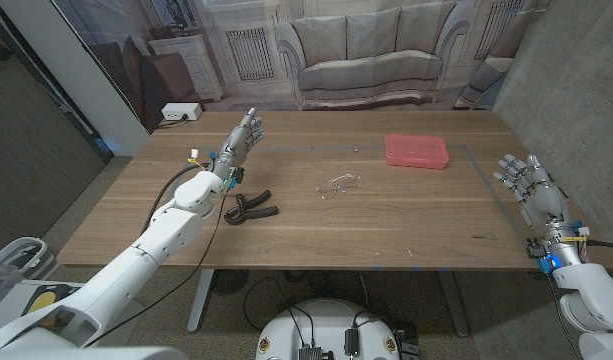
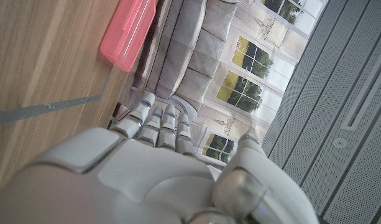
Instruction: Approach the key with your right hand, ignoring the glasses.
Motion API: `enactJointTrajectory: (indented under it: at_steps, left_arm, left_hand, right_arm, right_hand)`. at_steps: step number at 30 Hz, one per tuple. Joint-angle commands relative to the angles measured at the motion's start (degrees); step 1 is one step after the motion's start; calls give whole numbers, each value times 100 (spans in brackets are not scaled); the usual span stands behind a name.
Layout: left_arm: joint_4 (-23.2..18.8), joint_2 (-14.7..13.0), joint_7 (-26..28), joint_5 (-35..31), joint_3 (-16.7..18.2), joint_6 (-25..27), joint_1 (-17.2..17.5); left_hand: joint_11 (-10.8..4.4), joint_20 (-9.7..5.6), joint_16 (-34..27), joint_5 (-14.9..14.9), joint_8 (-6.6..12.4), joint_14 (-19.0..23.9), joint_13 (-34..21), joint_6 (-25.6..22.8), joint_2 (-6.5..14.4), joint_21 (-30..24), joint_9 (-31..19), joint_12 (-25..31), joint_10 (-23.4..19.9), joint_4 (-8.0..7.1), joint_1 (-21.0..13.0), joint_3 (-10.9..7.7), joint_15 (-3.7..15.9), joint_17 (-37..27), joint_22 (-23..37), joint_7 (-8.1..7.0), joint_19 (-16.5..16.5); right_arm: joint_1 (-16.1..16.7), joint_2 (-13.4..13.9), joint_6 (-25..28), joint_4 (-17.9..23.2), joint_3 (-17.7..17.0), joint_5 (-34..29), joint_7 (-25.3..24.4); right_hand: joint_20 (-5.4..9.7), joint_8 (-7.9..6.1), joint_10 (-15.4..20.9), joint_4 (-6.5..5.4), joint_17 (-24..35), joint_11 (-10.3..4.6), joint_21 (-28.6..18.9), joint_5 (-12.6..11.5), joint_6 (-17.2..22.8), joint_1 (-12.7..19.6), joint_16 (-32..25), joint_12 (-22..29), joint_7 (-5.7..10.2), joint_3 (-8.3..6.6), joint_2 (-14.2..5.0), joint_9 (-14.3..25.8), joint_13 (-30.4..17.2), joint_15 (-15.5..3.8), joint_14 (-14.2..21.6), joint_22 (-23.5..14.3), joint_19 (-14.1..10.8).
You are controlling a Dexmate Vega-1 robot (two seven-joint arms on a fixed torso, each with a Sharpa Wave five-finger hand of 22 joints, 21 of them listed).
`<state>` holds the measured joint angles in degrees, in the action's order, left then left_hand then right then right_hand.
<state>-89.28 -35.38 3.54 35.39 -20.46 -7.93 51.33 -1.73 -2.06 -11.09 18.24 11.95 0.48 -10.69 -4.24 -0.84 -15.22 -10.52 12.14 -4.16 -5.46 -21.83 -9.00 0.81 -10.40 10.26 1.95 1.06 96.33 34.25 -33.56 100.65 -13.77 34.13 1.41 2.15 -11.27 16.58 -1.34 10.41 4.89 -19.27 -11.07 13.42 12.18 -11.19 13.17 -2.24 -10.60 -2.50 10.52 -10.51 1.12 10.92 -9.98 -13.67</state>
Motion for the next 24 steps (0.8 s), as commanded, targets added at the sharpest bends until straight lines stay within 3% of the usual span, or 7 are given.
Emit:
enactJointTrajectory:
  at_steps: [1,8,21,24]
  left_arm:
    - [60,41,1,-35,-86,106,-115]
    - [229,101,-147,28,-134,147,-266]
    - [164,60,-126,12,-114,172,-294]
    - [140,61,-152,45,-96,144,-278]
  left_hand:
    - [-3,-162,-6,-18,7,58,-11,-44,37,31,-26,-11,-46,0,-19,39,-6,-20,17,0,-19]
    - [21,-161,-3,-21,2,57,-11,-49,40,44,-26,-18,-41,1,-20,48,-8,-20,18,-1,-16]
    - [14,-156,1,-24,-6,59,-11,-49,46,59,-26,-21,-49,2,-22,61,-8,-20,19,-6,-24]
    - [22,-155,2,-25,-9,59,-11,-48,47,64,-26,-21,-54,2,-23,64,0,-21,19,-5,-25]
  right_arm:
    - [177,-14,108,35,-73,-100,-20]
    - [230,-46,92,39,-88,-143,-15]
    - [268,-182,-70,8,-38,-411,-139]
    - [272,-214,-28,13,-66,-927,-455]
  right_hand:
    - [-3,-35,29,32,13,-11,8,-40,51,-23,9,33,32,0,18,24,-24,4,41,-34,-54]
    - [-3,-42,42,38,12,-17,23,-41,83,-26,9,32,46,9,27,25,-24,-1,54,-34,-63]
    - [-11,-39,69,47,12,-68,53,-45,101,-35,10,32,69,23,41,26,-25,-7,70,-35,-74]
    - [-8,-40,82,50,11,-79,57,-46,112,-37,7,34,90,28,46,26,-25,-19,85,-35,-88]
